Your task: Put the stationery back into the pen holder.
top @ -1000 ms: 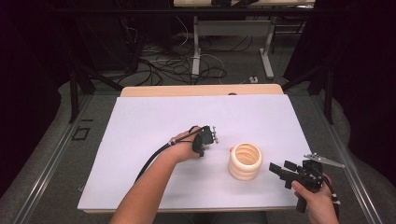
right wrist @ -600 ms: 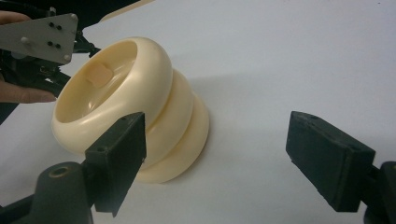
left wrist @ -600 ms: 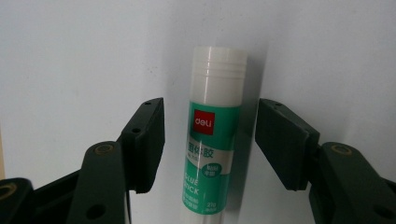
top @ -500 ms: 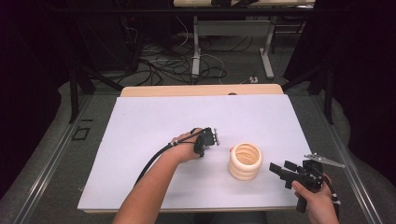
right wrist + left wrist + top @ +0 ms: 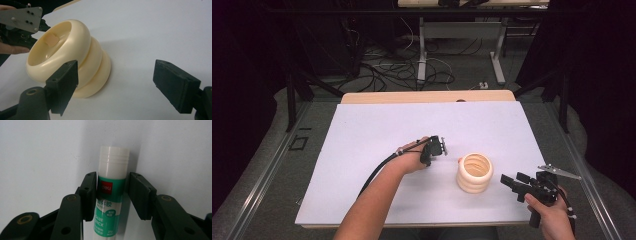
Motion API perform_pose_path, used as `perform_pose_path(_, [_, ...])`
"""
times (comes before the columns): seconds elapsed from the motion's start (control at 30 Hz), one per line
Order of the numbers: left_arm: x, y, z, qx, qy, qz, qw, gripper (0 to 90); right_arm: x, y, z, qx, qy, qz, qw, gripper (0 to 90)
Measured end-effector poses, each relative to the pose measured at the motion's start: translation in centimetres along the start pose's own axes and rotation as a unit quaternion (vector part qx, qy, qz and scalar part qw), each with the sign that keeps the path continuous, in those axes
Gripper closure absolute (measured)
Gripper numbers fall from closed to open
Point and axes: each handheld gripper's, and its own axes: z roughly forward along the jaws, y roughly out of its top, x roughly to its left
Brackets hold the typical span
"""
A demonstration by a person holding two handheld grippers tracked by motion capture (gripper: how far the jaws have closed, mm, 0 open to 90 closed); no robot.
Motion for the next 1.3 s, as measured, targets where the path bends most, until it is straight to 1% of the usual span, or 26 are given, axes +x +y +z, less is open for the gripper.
perform_pose_path(0.07, [0.0,0.0,0.0,0.000,-0.001,-0.001,1.0000,59.4,0.0,0.0,0.0,0.001,0.004,0.000,1.0000,19.7])
perform_pose_path(0.1, [0.1,0.0,0.0,0.002,-0.001,0.001,1.0000,60.4,0.0,0.0,0.1,0.004,0.003,0.006,1.0000,19.7])
perform_pose_path(0.13, [0.0,0.0,0.1,0.005,0.007,0.006,0.9999,62.6,-0.1,0.0,0.1,0.003,0.001,0.003,1.0000,19.7])
perform_pose_path(0.17, [0.0,0.0,0.1,0.005,0.007,0.006,0.9999,63.4,-0.1,0.0,0.1,0.002,0.001,0.001,1.0000,19.7])
perform_pose_path(0.2, [0.0,0.0,0.1,0.005,0.006,0.008,0.9999,63.4,-0.1,0.0,0.1,0.002,0.001,0.001,1.0000,19.7])
perform_pose_path(0.23, [0.1,0.0,0.1,0.005,0.006,0.009,0.9999,64.2,0.0,-0.1,0.1,0.004,0.003,0.007,1.0000,19.7])
perform_pose_path(0.37, [0.1,0.0,0.1,0.007,0.004,0.010,0.9999,65.0,-0.1,-0.1,0.1,0.000,0.003,0.001,1.0000,19.7])
perform_pose_path(0.5, [0.0,0.0,0.1,0.006,0.006,0.012,0.9999,65.2,-0.1,-0.1,0.1,0.003,0.004,0.006,1.0000,19.7])
perform_pose_path(0.53, [0.0,0.1,0.1,0.006,0.007,0.014,0.9999,65.3,-0.1,-0.1,0.1,0.001,0.003,0.001,1.0000,19.7])
perform_pose_path(0.6, [0.0,0.0,0.1,0.006,0.005,0.011,0.9999,65.3,-0.1,-0.1,0.1,0.001,0.003,0.001,1.0000,19.7])
perform_pose_path(0.63, [0.0,0.0,0.1,0.005,0.005,0.008,0.9999,65.4,0.0,-0.2,0.3,-0.012,0.001,0.009,0.9999,19.7])
perform_pose_path(0.67, [0.1,0.1,0.1,0.006,0.004,0.010,0.9999,65.4,0.0,-0.2,0.3,-0.012,0.001,0.009,0.9999,19.7])
perform_pose_path(0.7, [0.1,0.0,0.1,0.005,0.005,0.009,0.9999,65.4,-0.1,-0.1,0.2,-0.005,-0.004,0.004,1.0000,19.7])
perform_pose_path(0.73, [0.1,0.0,0.1,0.005,0.005,0.009,0.9999,65.5,-0.1,-0.1,0.2,-0.005,-0.004,0.004,1.0000,19.7])
perform_pose_path(0.77, [0.1,0.1,0.1,0.007,0.002,0.009,0.9999,65.5,-0.2,-0.1,0.1,0.002,0.001,0.003,1.0000,19.7])
perform_pose_path(0.87, [0.2,0.0,0.0,0.010,-0.003,0.002,0.9999,65.5,-0.2,-0.1,0.1,-0.001,-0.003,0.004,1.0000,19.7])
perform_pose_path(0.9, [0.2,0.0,0.1,0.005,0.000,-0.005,1.0000,65.5,-0.2,-0.1,0.1,-0.001,-0.004,0.005,1.0000,19.7])
perform_pose_path(0.93, [0.3,0.0,0.0,0.007,-0.001,-0.005,1.0000,65.5,-0.2,-0.1,0.1,0.000,-0.003,0.005,1.0000,19.7])
perform_pose_path(1.0, [0.4,0.0,-0.2,0.003,-0.003,-0.008,1.0000,65.5,-0.2,-0.1,0.1,0.001,-0.005,0.004,1.0000,19.7])
perform_pose_path(1.03, [0.5,0.0,-0.3,-0.002,-0.005,-0.012,0.9999,65.5,-0.2,-0.2,0.4,-0.016,-0.001,0.007,0.9998,19.7])
perform_pose_path(1.07, [0.5,0.0,-0.5,-0.006,-0.004,-0.014,0.9999,65.5,-0.2,-0.2,0.4,-0.016,-0.001,0.007,0.9998,19.7])
perform_pose_path(1.1, [0.6,0.0,-0.6,-0.011,-0.004,-0.020,0.9997,65.5,-0.3,-0.1,0.1,0.004,-0.006,0.004,1.0000,19.7])
perform_pose_path(1.17, [0.9,0.0,-0.9,-0.020,-0.005,-0.033,0.9992,65.5,-0.2,-0.2,0.2,-0.005,-0.005,0.006,1.0000,19.7])
perform_pose_path(1.23, [1.2,-0.1,-1.3,-0.029,-0.005,-0.051,0.9982,65.6,-0.2,-0.2,0.2,-0.005,-0.005,0.005,1.0000,19.7])
perform_pose_path(1.27, [1.3,-0.1,-1.5,-0.036,-0.006,-0.060,0.9976,65.6,-0.3,-0.1,0.1,0.000,0.001,0.004,1.0000,19.7])
perform_pose_path(1.3, [1.5,-0.2,-1.7,-0.042,-0.009,-0.069,0.9967,65.6,-0.3,-0.1,0.1,0.000,0.001,0.005,1.0000,19.7])
